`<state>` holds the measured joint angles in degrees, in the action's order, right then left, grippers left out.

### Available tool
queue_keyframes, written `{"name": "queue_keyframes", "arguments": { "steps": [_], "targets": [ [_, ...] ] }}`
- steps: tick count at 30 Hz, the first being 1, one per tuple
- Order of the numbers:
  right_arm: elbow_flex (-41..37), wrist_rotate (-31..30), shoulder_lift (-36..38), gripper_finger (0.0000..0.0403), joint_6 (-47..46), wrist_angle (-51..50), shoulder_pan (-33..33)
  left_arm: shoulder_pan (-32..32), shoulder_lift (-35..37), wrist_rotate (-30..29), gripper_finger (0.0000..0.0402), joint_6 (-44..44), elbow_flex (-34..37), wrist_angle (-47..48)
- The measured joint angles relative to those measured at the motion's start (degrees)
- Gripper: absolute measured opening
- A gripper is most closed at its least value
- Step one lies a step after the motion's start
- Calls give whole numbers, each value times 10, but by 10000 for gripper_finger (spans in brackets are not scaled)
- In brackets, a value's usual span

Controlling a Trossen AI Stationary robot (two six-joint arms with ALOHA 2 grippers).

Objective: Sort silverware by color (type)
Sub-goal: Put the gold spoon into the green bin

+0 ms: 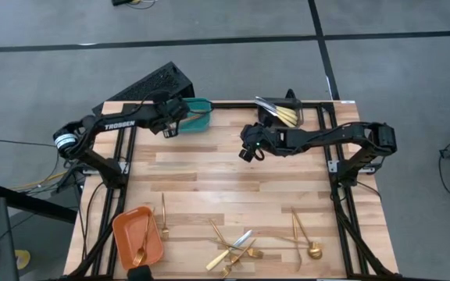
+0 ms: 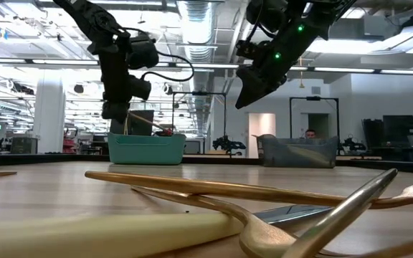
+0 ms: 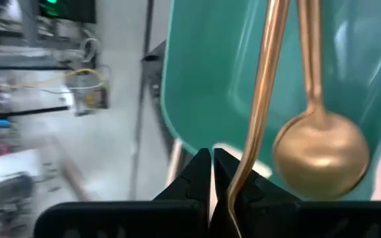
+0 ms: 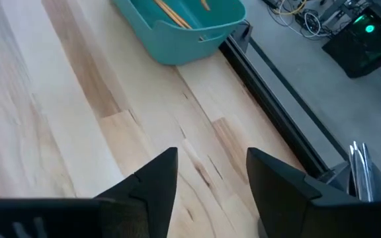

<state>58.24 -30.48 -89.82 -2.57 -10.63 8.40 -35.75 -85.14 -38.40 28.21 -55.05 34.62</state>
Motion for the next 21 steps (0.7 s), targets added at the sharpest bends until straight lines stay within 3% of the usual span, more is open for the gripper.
{"name": "queue_keyframes", "arguments": {
  "steps": [3,8,16,21],
  "targets": [
    [0,1,0,207,0,0,0,-8,0,45,8,-34,0,-11],
    [0,2,0,208,-11,-6,0,-10,0,101,54,-54,0,-19],
    [-8,6,0,208,-74,-69,-10,-9,0,93,159,-87,0,-20],
    [-41,34,0,206,-118,-77,-12,4,10,83,194,-139,-6,11]
  ]
}}
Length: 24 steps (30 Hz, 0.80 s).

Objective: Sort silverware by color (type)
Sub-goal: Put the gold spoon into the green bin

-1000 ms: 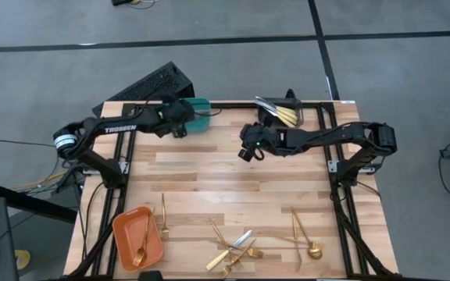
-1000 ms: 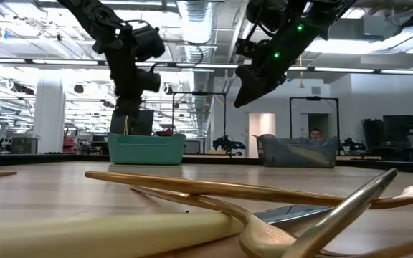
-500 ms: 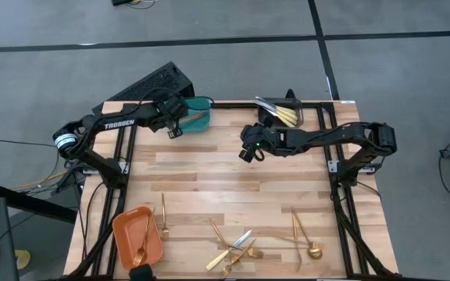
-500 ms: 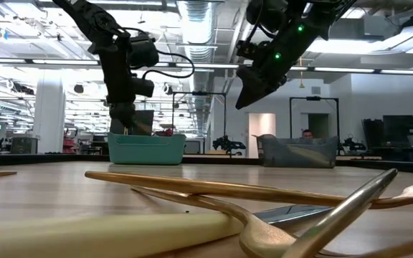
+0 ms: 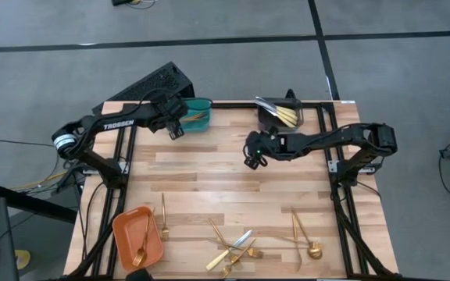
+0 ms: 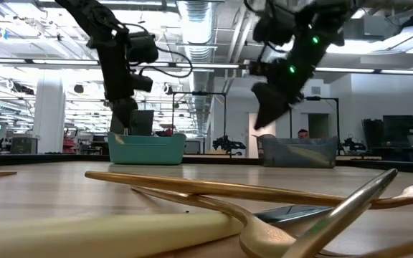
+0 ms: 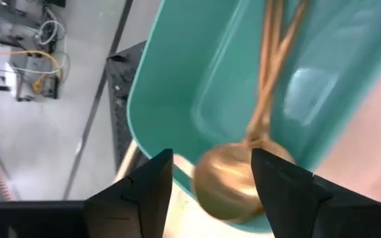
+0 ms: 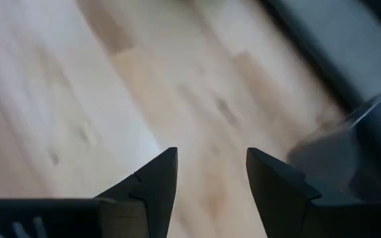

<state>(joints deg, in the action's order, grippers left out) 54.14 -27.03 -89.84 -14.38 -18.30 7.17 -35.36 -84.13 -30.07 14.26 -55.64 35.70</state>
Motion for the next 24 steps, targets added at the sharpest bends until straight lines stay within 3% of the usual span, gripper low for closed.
{"name": "queue_keyframes", "arguments": {
  "steps": [8,13,20,24],
  "targets": [
    [-100,45,10,168,-98,14,-3,76,68,86,198,-86,-1,25],
    [-121,49,42,148,-140,19,-51,164,90,124,199,-122,34,-56],
    [-123,44,113,121,-157,-4,-153,320,92,127,199,-227,86,-131],
    [-123,32,146,105,-186,-31,-219,428,92,91,199,-310,88,-132]
  ]
}}
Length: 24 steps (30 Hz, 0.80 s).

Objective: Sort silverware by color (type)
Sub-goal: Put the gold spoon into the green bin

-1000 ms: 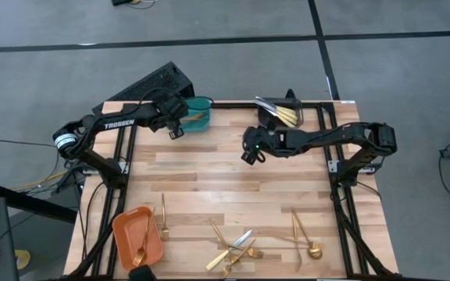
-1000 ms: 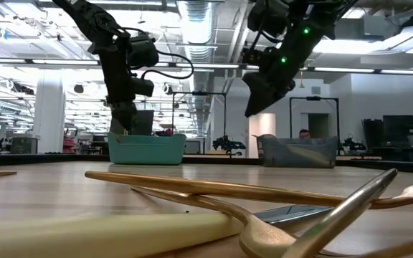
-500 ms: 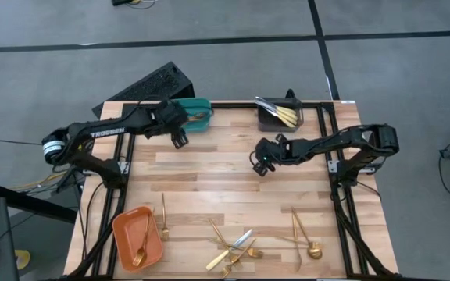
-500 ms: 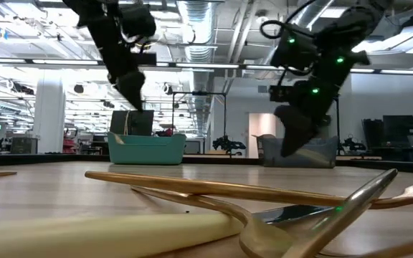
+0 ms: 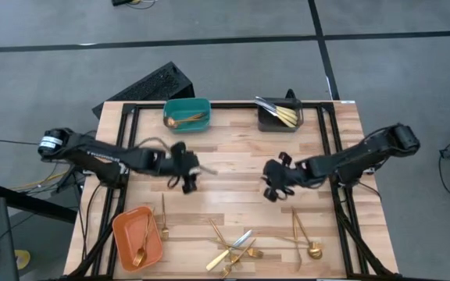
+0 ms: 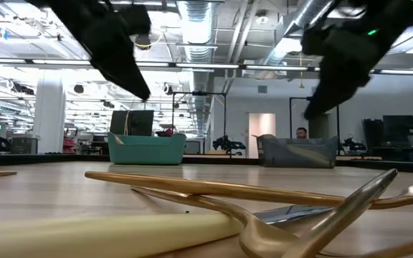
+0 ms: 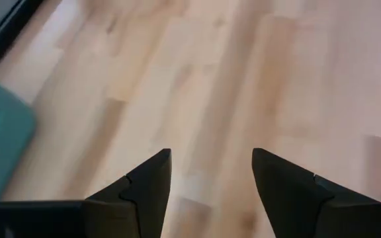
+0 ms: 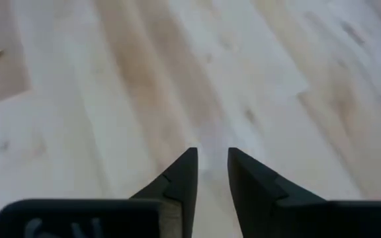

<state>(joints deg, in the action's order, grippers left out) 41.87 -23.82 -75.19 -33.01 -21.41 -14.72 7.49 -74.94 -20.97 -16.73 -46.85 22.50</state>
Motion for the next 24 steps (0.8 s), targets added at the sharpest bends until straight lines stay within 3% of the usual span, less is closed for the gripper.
{"name": "queue_keyframes", "arguments": {
  "steps": [6,11,14,17,20,24],
  "targets": [
    [0,-53,22,86,-132,-89,-96,163,0,-99,199,-127,0,1],
    [0,9,16,75,-297,-212,-189,275,0,-132,199,-253,0,36],
    [0,14,12,72,-425,-265,-248,327,-8,-193,199,-330,1,63],
    [0,-9,11,71,-506,-269,-287,354,-35,-272,199,-345,3,69],
    [0,-45,8,74,-529,-262,-310,351,-69,-326,199,-329,3,50],
    [0,-90,8,85,-493,-259,-309,305,-108,-299,199,-244,3,0]
  ]
}}
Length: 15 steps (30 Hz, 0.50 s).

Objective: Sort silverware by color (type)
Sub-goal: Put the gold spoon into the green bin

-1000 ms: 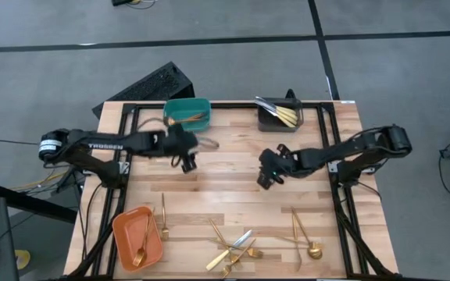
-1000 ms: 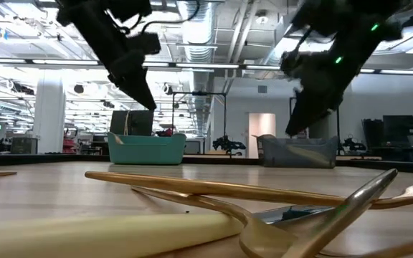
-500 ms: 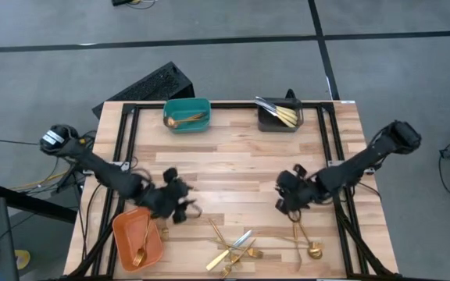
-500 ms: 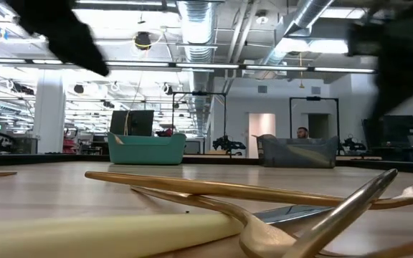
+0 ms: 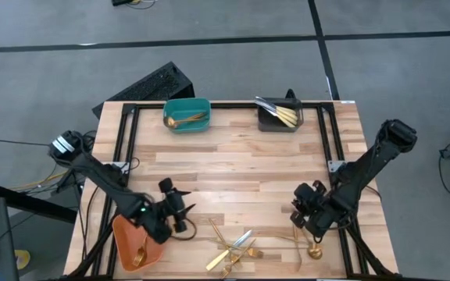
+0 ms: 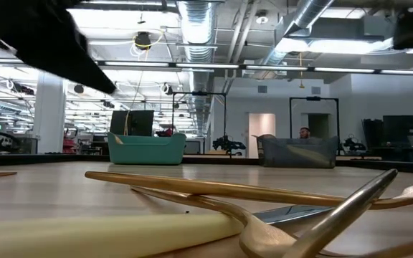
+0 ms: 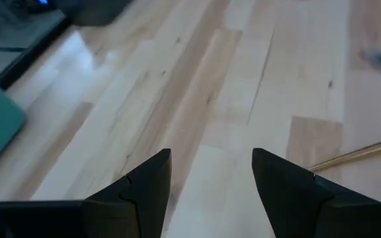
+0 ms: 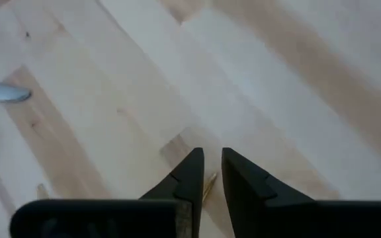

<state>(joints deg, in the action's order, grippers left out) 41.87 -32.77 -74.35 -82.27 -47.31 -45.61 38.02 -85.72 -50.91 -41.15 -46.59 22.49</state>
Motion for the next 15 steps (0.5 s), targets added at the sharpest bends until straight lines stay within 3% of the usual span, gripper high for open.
{"name": "queue_keyframes", "arguments": {
  "steps": [2,5,10,15],
  "targets": [
    [0,-31,1,89,66,1,12,-30,-11,36,199,66,0,-27],
    [3,-63,2,91,172,10,43,-72,-17,44,199,125,0,-40],
    [41,-8,2,91,113,-21,126,-124,-16,85,199,147,0,-69],
    [48,51,1,91,107,-27,131,-142,-16,105,199,170,0,-133]
  ]
}}
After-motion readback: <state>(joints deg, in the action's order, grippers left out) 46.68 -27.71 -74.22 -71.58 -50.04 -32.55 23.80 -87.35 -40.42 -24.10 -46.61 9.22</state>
